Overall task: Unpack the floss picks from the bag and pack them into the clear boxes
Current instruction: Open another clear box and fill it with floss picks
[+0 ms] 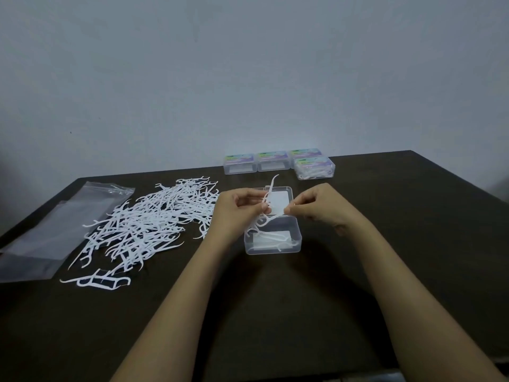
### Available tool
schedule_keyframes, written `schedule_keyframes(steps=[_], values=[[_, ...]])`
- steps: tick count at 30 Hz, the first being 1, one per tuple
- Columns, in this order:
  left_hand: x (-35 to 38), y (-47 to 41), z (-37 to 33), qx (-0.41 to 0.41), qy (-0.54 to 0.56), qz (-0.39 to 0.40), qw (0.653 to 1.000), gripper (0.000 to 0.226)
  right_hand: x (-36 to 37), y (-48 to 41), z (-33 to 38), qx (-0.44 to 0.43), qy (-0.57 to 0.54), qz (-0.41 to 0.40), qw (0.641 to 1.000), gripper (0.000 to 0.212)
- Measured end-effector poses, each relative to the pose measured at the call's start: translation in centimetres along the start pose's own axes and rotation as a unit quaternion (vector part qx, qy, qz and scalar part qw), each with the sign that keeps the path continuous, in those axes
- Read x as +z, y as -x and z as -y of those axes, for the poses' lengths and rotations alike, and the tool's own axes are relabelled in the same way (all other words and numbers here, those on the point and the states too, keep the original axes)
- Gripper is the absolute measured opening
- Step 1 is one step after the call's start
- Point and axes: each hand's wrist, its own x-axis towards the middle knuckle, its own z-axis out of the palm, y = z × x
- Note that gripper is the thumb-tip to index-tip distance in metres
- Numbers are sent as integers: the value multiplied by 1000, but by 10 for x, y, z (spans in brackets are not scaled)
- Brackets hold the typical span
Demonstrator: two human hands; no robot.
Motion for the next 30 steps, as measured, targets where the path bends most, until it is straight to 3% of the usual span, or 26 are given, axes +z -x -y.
schedule_keyframes(steps=[4, 9, 18, 25, 30], values=[[-3, 1, 1, 44, -68, 25, 996, 26, 1, 1, -1, -8, 1, 43, 999, 11], [-6, -3, 4, 76, -178, 48, 980, 24, -1, -2, -3, -17, -28, -26, 999, 15], [3, -5, 12, 122, -274, 79, 951, 34, 0, -5, -7, -34, 53, -32, 998, 9], [-28, -8, 14, 163, -262, -72, 949, 23, 11, -4, -4, -80, 111, -125, 983, 14], [-76, -1, 24, 120, -312, -151, 930, 22, 49, 8, 21, -192, 188, -96, 958, 19]])
